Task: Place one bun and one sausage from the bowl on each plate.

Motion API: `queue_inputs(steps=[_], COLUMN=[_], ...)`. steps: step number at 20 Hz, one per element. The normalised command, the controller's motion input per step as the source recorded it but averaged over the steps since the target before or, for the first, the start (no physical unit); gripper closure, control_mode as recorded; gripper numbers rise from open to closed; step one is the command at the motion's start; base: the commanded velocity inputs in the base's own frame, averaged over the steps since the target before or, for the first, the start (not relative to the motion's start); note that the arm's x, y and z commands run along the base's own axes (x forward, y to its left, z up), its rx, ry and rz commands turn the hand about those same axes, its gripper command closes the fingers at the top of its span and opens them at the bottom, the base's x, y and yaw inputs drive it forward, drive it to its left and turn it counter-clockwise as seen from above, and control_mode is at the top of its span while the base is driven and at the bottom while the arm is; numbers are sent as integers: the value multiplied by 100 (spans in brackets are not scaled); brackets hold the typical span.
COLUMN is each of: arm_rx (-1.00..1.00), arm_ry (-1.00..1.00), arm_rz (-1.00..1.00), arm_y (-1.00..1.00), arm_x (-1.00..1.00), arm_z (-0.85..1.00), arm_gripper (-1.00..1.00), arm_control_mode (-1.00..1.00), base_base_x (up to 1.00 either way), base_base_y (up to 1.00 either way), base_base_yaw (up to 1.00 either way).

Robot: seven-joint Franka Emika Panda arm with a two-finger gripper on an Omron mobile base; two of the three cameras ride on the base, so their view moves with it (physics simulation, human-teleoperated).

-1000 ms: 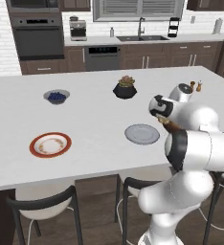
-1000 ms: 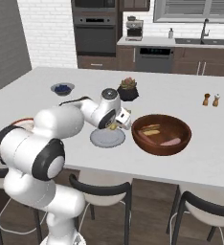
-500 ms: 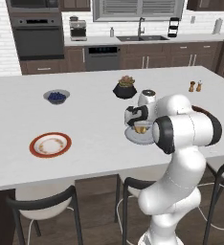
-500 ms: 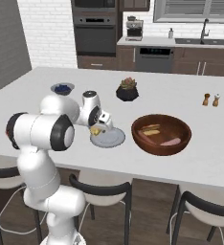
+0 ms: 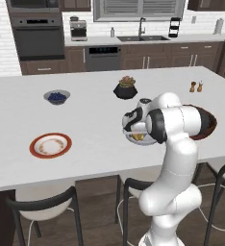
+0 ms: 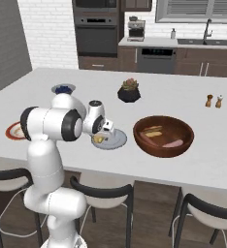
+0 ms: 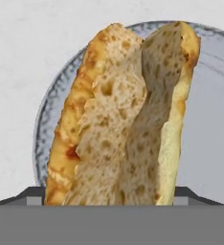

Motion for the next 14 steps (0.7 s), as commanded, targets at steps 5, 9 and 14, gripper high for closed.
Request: queue_inputs(steps=[5, 9, 14], arm_rx=[0, 0, 0], arm_ry=[-3, -14, -15], arm_rz=[0, 0, 0], arm_y=[-22, -22, -10], arm_x=[8, 2, 1], arm_z=[0, 28, 66], arm_gripper=[-100, -100, -100], arm_control_mode=[-100, -100, -100], base_base_x=[0, 0, 0], base_base_y=[0, 0, 0], base_base_yaw=[0, 0, 0])
